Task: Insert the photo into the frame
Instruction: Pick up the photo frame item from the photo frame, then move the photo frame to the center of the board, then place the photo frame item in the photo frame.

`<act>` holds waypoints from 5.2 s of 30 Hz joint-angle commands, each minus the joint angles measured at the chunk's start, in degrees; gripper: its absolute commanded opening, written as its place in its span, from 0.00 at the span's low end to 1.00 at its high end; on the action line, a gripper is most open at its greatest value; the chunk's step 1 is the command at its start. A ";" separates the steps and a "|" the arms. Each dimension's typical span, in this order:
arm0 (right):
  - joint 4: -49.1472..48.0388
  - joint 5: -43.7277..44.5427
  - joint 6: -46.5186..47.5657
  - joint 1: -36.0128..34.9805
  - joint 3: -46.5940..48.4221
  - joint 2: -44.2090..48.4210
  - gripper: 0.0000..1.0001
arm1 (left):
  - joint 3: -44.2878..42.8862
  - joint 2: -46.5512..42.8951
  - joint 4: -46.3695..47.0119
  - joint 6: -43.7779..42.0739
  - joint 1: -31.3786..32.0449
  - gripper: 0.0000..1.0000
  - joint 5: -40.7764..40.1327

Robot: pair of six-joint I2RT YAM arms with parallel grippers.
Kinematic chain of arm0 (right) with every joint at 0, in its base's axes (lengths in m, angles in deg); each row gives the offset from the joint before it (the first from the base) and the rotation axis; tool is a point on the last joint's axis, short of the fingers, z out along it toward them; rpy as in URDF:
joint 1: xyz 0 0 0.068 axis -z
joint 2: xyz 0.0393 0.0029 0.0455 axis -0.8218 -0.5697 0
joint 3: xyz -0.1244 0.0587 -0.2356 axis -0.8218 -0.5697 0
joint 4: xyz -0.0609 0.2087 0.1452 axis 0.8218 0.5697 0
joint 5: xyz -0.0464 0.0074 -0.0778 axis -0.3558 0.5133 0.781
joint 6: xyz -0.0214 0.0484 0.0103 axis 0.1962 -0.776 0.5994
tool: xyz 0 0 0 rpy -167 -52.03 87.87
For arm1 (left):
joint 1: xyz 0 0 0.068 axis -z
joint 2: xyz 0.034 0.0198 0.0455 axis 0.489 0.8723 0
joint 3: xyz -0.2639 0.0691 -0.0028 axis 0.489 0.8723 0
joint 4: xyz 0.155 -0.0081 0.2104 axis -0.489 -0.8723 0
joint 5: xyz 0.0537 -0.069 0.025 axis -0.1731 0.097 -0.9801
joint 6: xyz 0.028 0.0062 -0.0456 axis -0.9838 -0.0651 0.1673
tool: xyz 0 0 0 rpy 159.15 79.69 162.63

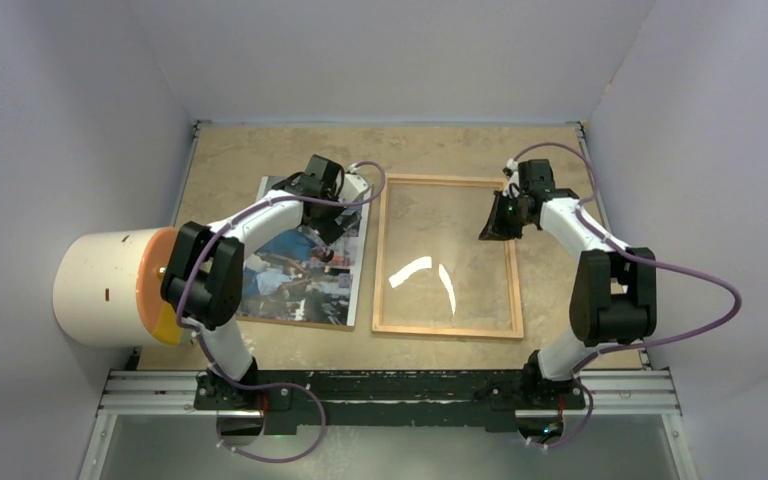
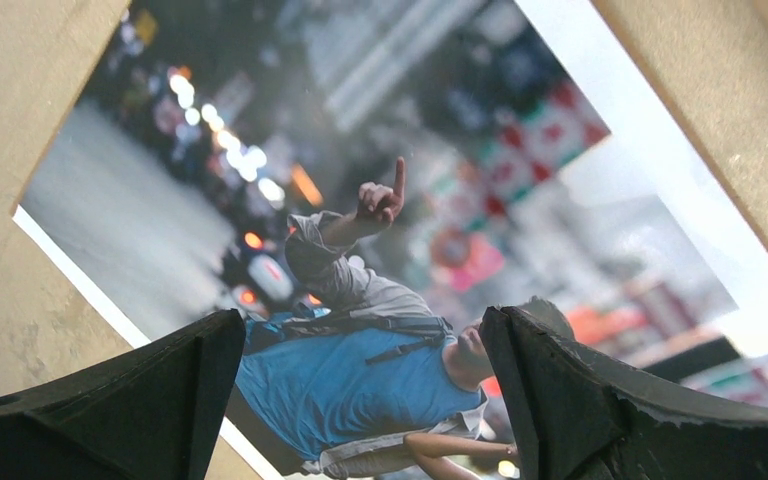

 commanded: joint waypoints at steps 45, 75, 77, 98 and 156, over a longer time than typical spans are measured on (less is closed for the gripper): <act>2.56 -9.10 -2.46 2.32 1.30 11.02 0.00 | -12.71 11.02 -2.03 16.37 8.98 0.96 19.50; 0.42 -9.48 -12.24 14.08 10.30 25.49 0.00 | -16.52 17.44 -2.32 20.50 10.34 0.49 17.18; 0.45 -9.24 -12.42 14.12 10.46 25.82 0.00 | -16.98 17.89 -2.74 20.76 10.30 0.39 17.42; -7.78 -15.57 -18.95 14.11 7.54 26.01 0.00 | -16.97 5.43 -3.72 29.76 8.40 0.00 -0.85; -52.53 2.50 -36.29 -24.02 -10.02 -3.24 0.00 | -7.16 -5.44 -6.30 14.75 -25.86 0.98 10.85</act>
